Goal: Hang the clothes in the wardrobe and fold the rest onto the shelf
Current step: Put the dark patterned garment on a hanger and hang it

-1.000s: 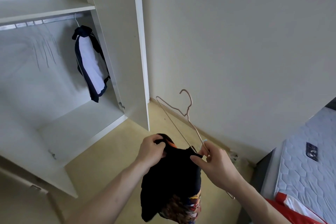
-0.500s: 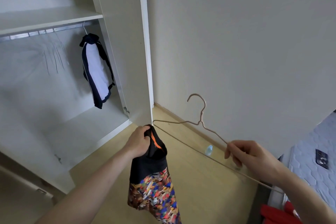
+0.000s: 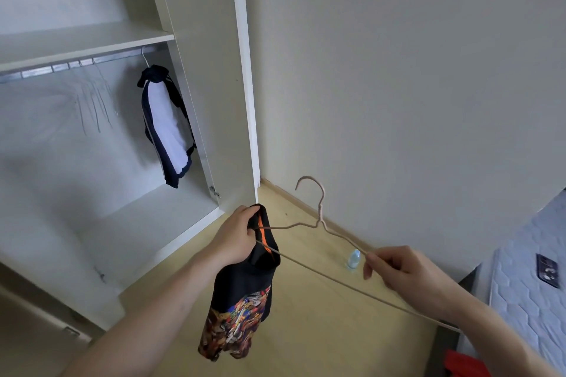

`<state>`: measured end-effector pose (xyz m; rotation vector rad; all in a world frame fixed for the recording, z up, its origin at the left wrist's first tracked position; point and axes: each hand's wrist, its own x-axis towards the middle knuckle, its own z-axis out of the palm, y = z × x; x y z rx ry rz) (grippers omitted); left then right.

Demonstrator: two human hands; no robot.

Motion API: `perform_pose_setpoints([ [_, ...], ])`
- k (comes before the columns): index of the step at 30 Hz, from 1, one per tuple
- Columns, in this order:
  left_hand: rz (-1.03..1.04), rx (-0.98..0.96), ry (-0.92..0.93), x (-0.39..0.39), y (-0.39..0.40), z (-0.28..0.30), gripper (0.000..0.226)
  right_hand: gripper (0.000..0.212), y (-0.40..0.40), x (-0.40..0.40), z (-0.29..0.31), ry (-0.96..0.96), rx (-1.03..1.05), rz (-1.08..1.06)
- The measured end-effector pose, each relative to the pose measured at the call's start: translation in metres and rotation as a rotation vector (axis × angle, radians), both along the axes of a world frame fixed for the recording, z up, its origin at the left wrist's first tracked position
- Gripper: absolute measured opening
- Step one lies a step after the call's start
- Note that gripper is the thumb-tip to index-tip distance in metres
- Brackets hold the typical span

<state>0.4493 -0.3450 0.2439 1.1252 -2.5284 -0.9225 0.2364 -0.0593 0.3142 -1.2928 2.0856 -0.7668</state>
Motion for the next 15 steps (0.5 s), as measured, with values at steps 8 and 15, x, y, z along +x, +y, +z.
perform_pose_setpoints([
  [8, -0.153, -0.079, 0.208, -0.006, 0.027, 0.046, 0.063, 0.042, -0.023, 0.012, -0.008, -0.026, -0.036, -0.002],
  [15, -0.249, 0.193, 0.456, -0.01, 0.062, 0.079, 0.064, 0.039, -0.035, 0.031, -0.022, 0.048, -0.245, -0.089],
])
